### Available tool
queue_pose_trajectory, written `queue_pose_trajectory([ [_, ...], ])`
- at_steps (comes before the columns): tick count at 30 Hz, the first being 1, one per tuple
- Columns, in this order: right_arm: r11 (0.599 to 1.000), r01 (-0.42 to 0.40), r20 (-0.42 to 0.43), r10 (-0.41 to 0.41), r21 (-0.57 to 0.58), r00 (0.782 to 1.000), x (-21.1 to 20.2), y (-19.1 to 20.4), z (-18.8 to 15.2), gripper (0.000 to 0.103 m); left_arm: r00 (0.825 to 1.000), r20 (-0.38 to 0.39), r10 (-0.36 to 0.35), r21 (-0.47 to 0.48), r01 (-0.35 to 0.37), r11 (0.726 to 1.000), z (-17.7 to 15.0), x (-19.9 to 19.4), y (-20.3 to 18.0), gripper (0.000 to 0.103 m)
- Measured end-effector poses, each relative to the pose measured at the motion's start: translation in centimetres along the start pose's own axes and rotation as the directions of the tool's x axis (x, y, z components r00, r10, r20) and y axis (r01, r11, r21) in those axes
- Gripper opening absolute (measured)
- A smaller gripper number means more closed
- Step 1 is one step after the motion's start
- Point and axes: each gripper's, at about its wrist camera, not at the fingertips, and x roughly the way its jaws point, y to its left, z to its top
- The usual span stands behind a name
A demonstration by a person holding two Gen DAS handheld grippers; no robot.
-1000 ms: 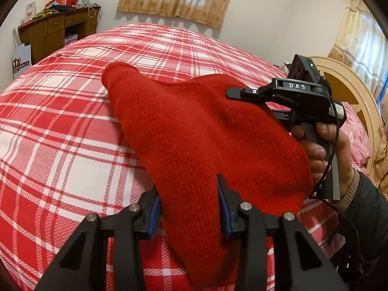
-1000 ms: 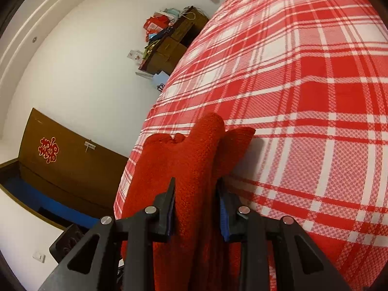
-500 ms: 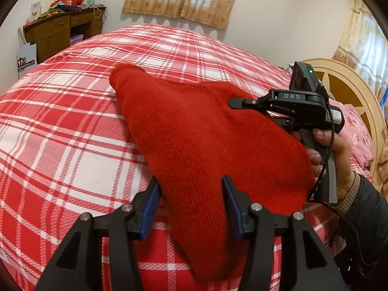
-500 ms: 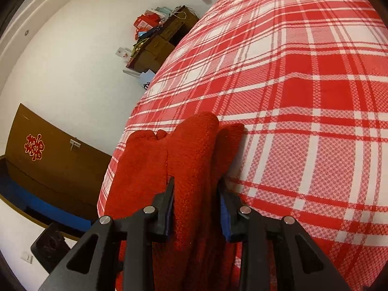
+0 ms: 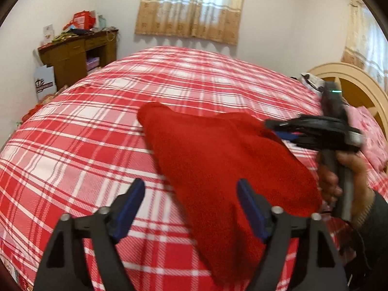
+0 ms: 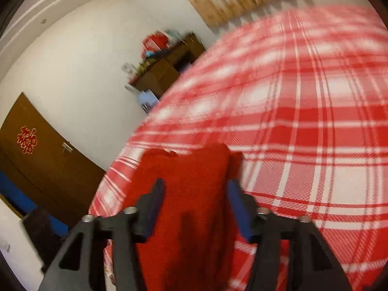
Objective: Fold small clothes
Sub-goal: 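Release the sweater and pull both grippers back from the bundle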
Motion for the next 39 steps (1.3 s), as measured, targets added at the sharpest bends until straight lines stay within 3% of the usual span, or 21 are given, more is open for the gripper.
queue_pose_trajectory([
  [3, 0.996, -0.063, 0.004, 0.064, -0.063, 0.998, -1.6, 2.6, -0.9, 0.06, 1.0, -0.004, 0.017, -0.025, -0.017, 1.0, 0.4, 1.5, 0.8, 0.085],
  [6, 0.985, -0.14, -0.097, 0.13, -0.102, 0.987, -0.3, 4.7, -2.6, 0.06, 0.999, -0.018, 0.038, -0.048, -0.038, 0.998, 0.2, 3.2, 1.3, 0.085],
  [10, 0.993, -0.02, -0.148, 0.003, -0.114, 0.989, 1.3, 3.5, -4.9, 0.059, 0.998, -0.03, 0.046, -0.055, -0.048, 0.997, -0.5, 3.8, 1.7, 0.092],
  [13, 0.996, -0.049, -0.116, 0.04, -0.071, 0.992, 0.4, 2.2, -5.4, 0.059, 0.998, -0.041, 0.041, -0.068, -0.044, 0.997, -1.1, 3.9, 2.2, 0.1],
  [18, 0.996, -0.025, -0.072, 0.019, -0.085, 0.997, -0.6, 1.7, -6.8, 0.058, 0.999, -0.039, 0.036, -0.113, -0.04, 0.993, -2.4, 4.4, 1.9, 0.1],
  [25, 0.997, 0.061, -0.061, -0.064, -0.04, 0.996, -0.9, 2.1, -5.8, 0.06, 0.997, -0.04, 0.071, -0.095, -0.074, 0.993, -2.2, 3.7, 1.2, 0.102],
  [27, 0.995, 0.094, -0.002, -0.094, -0.029, 0.996, -3.0, 3.0, -5.9, 0.063, 0.995, -0.033, 0.09, -0.09, -0.093, 0.992, -1.9, 2.7, 0.9, 0.102],
  [29, 0.974, 0.21, 0.099, -0.202, -0.08, 0.974, -5.4, 4.8, -6.3, 0.066, 0.994, 0.005, 0.105, -0.066, -0.104, 0.992, -1.5, 0.8, 0.1, 0.102],
  [32, 0.944, 0.294, 0.202, -0.263, -0.148, 0.944, -8.1, 7.4, -6.7, 0.067, 0.99, 0.076, 0.115, -0.031, -0.112, 0.993, -0.8, -2.3, -1.0, 0.102],
  [39, 0.907, 0.336, 0.307, -0.254, -0.255, 0.917, -11.9, 12.3, -7.3, 0.074, 0.981, 0.176, 0.086, 0.02, -0.091, 0.996, 1.1, -6.9, -3.0, 0.102],
])
